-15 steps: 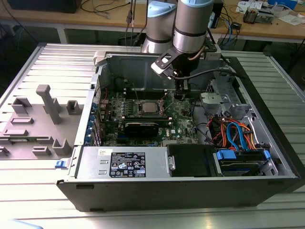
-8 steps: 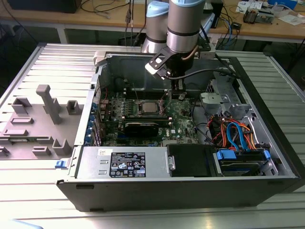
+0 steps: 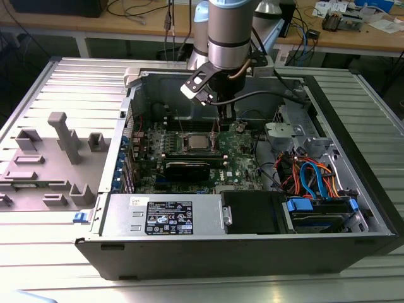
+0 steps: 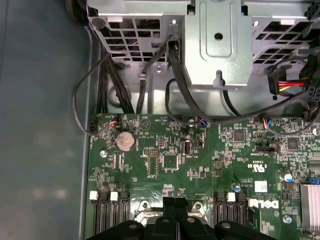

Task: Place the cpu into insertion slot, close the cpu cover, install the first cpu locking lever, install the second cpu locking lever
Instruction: 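Close the cpu cover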

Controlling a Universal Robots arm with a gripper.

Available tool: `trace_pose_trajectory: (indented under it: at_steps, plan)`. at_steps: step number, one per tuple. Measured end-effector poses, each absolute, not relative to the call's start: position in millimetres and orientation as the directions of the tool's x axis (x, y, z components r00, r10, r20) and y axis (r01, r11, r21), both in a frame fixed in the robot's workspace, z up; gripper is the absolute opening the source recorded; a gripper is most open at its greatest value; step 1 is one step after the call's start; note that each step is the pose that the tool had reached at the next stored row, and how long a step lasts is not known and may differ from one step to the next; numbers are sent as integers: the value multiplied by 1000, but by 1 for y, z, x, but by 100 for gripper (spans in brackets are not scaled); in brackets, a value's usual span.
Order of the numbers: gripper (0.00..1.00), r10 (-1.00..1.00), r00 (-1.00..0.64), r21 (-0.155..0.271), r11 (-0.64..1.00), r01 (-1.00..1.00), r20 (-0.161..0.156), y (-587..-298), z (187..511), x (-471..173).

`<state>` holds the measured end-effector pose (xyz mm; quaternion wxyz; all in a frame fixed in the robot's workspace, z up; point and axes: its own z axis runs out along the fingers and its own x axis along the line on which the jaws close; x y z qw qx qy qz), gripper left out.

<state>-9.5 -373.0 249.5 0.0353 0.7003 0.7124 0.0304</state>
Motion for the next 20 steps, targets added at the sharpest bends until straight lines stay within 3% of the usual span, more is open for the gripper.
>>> trace_pose_trajectory:
  at_steps: [13,20]
  plan:
    - [11,1000,-17,94,18,995,-8,-373,249,-21]
    - [11,1000,-18,33,18,999,-7,-373,246,-22]
